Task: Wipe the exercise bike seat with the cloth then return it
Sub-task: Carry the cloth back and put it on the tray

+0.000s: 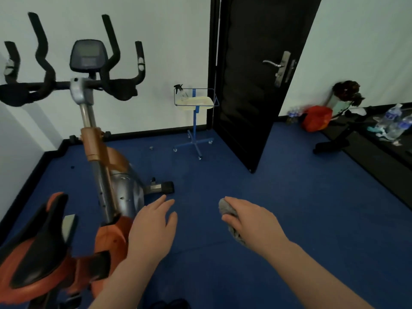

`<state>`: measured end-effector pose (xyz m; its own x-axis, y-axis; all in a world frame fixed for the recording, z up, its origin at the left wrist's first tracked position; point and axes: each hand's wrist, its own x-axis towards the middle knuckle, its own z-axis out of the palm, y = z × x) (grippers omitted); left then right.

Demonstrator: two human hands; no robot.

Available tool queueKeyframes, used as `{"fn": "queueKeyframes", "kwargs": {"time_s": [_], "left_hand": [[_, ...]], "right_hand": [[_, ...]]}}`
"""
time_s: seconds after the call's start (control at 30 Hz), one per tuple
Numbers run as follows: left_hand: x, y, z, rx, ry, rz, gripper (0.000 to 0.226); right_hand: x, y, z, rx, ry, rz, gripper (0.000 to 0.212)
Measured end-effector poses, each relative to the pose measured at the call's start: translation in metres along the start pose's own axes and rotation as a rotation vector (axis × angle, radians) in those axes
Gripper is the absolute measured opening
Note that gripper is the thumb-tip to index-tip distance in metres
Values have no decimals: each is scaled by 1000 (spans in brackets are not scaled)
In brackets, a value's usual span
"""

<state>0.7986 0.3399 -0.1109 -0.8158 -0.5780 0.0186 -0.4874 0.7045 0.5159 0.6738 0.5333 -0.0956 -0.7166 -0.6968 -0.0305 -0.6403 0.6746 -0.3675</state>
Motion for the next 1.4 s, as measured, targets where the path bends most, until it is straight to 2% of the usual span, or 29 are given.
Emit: {"fn": "queueKeyframes", "kwargs": {"time_s": [0.2,0.4,0.63,0.77,0.9,1.17,1.4], "left_hand": [[24,76,43,-19,-44,10,43],[71,103,61,10,-57,12,45],[149,114,72,-33,-24,6,45],[207,110,69,12,-7,20,45],[267,101,68,43,-20,33,46],[378,107,79,61,-77,49,46],[485,122,102,69,-64,27,45]], "right_hand": [[22,76,-43,0,26,7,18],[68,113,-57,13,22,24,30],[144,133,-60,32,-9,7,29],[204,134,-64,25,-34,-22,17],[261,133,-67,15,-15,-9,27],[361,163,-80,47,27,58,32],[470,206,-88,48,30,23,30]]}}
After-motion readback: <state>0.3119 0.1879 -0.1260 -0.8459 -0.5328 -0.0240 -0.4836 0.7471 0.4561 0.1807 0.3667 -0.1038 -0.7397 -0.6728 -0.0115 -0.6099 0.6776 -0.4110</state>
